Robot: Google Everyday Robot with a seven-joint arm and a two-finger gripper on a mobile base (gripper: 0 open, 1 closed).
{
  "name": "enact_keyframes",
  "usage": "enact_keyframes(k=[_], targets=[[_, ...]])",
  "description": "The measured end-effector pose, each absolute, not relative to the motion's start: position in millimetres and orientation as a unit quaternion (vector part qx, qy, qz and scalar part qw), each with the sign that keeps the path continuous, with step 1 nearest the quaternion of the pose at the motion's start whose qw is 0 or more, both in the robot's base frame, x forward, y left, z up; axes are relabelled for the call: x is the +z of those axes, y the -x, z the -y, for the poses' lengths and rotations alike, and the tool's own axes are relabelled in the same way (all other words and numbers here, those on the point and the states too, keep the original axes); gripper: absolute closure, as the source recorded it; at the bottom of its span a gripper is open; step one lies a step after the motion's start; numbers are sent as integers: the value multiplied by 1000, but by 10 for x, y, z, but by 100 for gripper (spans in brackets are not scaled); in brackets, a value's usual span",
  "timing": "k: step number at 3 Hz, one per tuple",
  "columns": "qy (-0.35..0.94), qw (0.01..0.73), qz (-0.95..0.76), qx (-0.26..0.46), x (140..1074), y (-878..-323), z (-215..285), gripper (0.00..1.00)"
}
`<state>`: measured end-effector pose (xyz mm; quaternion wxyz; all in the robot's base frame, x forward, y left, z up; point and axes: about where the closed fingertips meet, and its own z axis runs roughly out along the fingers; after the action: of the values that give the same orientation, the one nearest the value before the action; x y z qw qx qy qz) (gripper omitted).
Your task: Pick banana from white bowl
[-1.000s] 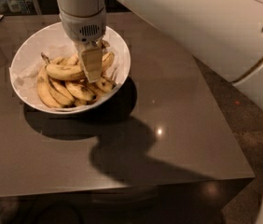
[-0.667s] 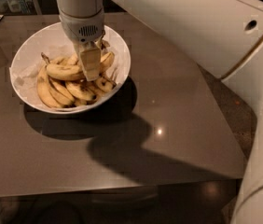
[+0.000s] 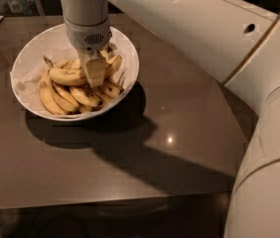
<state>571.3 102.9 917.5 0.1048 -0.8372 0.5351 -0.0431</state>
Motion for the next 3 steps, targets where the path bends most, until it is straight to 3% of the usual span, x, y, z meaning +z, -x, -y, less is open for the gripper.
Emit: enact_keyframes(k=[1,2,3], targets=[[836,113,-535,-45,9187,-5734,-1058,85],[836,120,-534,-45,9199,-5744,-1074,100],[824,153,-544,-47,9455,-5541,-934,100]])
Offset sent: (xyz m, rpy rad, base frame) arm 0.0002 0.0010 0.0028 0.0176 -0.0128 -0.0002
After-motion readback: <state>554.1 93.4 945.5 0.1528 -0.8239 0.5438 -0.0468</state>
